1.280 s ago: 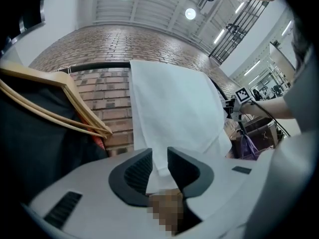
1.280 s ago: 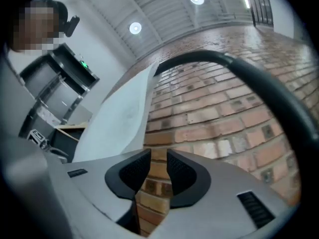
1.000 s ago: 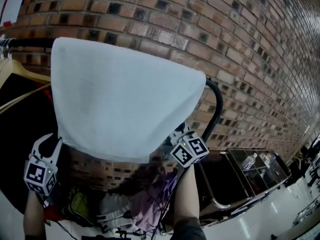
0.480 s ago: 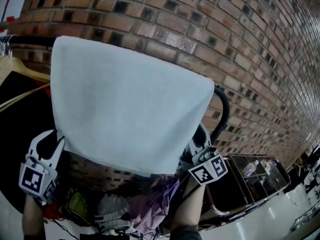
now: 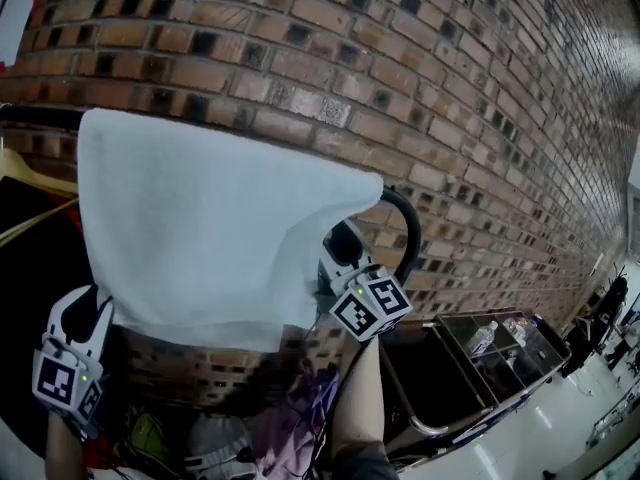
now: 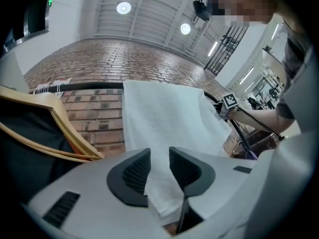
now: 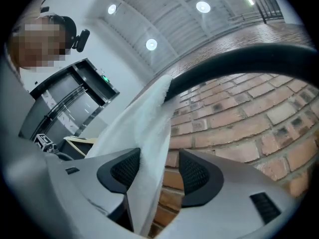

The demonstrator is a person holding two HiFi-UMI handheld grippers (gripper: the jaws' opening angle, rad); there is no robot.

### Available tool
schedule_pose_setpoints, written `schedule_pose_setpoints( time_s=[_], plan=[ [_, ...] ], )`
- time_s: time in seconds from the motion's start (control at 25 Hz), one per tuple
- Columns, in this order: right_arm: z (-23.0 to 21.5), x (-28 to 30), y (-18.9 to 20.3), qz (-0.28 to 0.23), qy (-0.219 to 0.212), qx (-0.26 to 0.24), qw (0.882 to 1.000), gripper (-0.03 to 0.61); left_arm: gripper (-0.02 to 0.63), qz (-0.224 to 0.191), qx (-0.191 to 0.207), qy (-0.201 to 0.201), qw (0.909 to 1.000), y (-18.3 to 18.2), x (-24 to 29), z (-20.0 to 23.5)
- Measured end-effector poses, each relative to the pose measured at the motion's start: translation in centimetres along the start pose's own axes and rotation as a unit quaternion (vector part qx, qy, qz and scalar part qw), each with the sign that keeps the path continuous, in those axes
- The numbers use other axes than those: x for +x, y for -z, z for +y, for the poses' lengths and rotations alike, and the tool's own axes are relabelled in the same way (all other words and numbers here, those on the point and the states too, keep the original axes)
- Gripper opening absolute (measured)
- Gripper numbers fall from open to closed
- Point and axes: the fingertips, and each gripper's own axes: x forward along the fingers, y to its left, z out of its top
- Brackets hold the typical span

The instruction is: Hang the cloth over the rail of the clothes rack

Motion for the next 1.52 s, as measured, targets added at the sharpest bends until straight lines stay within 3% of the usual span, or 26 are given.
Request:
schedule_pose_setpoints(
  time_s=[0.12,0.2,0.52,0.68,0.84,0.92,1.12,1.24,1.32,1.36,1.44,1.52],
  plan=[
    [0.8,0.7,-0.4,-0.008,-0.019,0.002,1.000,0.188,0.155,0.001,0.002,0.001,1.0000,-0.3,-0.3,0.2],
    [1.3,0.4,-0.6,-0.012,-0.019,-0.005,1.000,0.089,0.155,-0.003,0.003,0.000,1.0000,-0.5,-0.4,0.3],
    [0.9,-3.3,-2.4,-0.040,0.051,-0.065,0.996,0.083,0.155,0.001,0.004,0.009,0.9999,-0.5,-0.6,0.5],
    [0.6,-4.4,-3.3,-0.066,0.044,-0.022,0.997,0.089,0.155,-0.001,0.004,0.017,0.9999,-0.7,-0.5,0.3],
    [-1.5,-5.9,-5.4,-0.138,0.055,0.077,0.986,0.094,0.155,-0.001,-0.001,0.026,0.9997,-0.7,-0.6,-0.1],
    [-2.2,-5.6,-5.4,-0.128,0.055,0.089,0.986,0.092,0.155,-0.002,-0.002,0.027,0.9996,-0.8,-0.5,-0.1],
    [-1.3,-3.8,-3.6,-0.057,0.048,0.060,0.995,0.103,0.155,-0.004,0.006,0.019,0.9998,-0.9,-0.5,-0.2],
    [-0.9,-7.4,-3.8,-0.065,0.112,0.021,0.991,0.103,0.171,-0.017,-0.015,0.024,0.9995,-0.9,-1.5,-0.5],
    [0.0,-12.0,-4.0,-0.080,0.197,-0.045,0.976,0.077,0.175,-0.036,-0.036,0.017,0.9986,-0.7,-2.9,-0.5],
    [0.9,-14.0,-3.8,-0.085,0.231,-0.080,0.966,0.022,0.165,-0.047,-0.041,0.007,0.9980,-0.5,-3.6,-0.3],
    [3.3,-16.8,-3.0,-0.087,0.268,-0.126,0.951,0.021,0.067,-0.065,-0.040,-0.016,0.9970,0.1,-4.7,-0.2],
    [5.5,-18.6,-2.3,-0.094,0.280,-0.127,0.947,0.021,0.030,-0.073,-0.041,-0.025,0.9962,1.0,-5.4,-0.8]
  ],
)
